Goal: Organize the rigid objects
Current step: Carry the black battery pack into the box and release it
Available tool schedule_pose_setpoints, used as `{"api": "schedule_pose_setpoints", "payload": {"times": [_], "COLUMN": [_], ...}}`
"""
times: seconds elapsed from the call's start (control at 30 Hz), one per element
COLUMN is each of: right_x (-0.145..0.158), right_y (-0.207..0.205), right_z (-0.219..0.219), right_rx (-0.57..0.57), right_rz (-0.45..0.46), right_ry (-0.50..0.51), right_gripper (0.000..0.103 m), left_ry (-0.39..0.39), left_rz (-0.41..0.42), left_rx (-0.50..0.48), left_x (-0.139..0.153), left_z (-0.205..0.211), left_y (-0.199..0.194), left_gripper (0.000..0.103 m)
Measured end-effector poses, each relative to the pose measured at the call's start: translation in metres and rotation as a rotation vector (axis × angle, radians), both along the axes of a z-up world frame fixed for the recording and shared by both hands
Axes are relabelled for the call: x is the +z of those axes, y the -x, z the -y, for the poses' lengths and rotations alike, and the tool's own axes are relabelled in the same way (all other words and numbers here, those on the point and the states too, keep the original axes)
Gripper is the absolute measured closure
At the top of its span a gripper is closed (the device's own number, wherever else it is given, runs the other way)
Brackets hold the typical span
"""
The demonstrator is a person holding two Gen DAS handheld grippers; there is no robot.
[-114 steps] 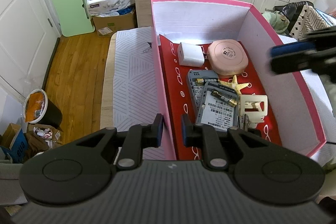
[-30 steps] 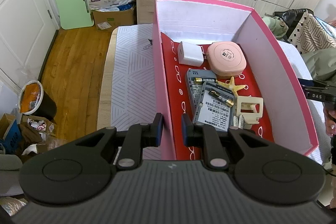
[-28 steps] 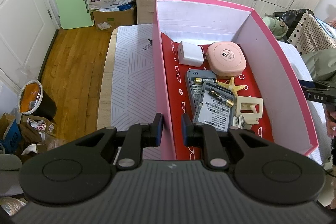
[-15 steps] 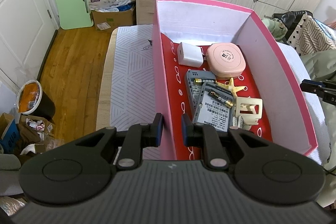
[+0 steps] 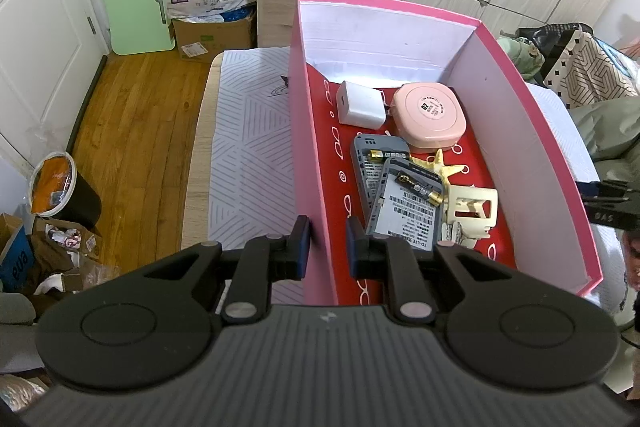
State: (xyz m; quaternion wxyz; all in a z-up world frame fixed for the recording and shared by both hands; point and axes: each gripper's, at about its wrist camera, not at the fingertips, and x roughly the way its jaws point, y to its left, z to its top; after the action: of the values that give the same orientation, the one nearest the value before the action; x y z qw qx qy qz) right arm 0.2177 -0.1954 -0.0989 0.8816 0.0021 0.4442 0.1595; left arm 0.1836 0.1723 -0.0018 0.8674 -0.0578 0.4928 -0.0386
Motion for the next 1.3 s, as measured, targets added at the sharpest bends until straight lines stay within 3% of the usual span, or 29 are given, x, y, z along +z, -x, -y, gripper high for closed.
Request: {"api": "schedule_pose_setpoints", "payload": {"times": [0.17, 0.23, 0.47, 0.67, 0.83, 0.97, 1.1, 1.3], "right_x": [-0.01, -0.011, 0.003, 0.052, 0.102, 0.125, 0.125, 0.092], "right_y": [-0.002, -0.005, -0.003, 0.016, 0.031, 0.032, 0.018, -0.032], "right_z": [-0.015, -0.017, 0.0, -0.007, -0.033, -0.06, -0.101, -0.172], "right_rx": [0.009, 0.016, -0.002, 0.062, 0.19, 0.303, 0.4, 0.52], "right_rz": [0.06, 0.083, 0.059, 0.17, 0.308, 0.344, 0.306, -0.006], "right_ry": [0.061, 0.07, -0.07, -0.163, -0.186, -0.219, -0.184, -0.151], "right_gripper": [0.045, 0.048, 0.049, 0.049, 0.049, 0.049, 0.049, 0.05], "left_ry": [-0.016, -0.013, -0.011, -0.023, -0.026, -0.015, -0.001, -0.014], "left_rz": [0.001, 0.0, 0.0, 0.007, 0.011, 0.009, -0.009, 0.016], "left_rx": [-0.005, -0.004, -0.004, -0.008, -0.011, -0.009, -0.013, -0.005], "left_x": [0.0, 0.0, 0.0, -0.001, -0.002, -0.002, -0.001, -0.003], "left_z": [0.003, 0.003, 0.004, 0.004, 0.005, 0.004, 0.0, 0.003], "left_y": [0.0, 0.0, 0.001, 0.002, 0.003, 0.003, 0.0, 0.004], "left_gripper": [0.087, 0.087, 0.087, 0.087, 0.087, 0.087, 0.087, 0.087]}}
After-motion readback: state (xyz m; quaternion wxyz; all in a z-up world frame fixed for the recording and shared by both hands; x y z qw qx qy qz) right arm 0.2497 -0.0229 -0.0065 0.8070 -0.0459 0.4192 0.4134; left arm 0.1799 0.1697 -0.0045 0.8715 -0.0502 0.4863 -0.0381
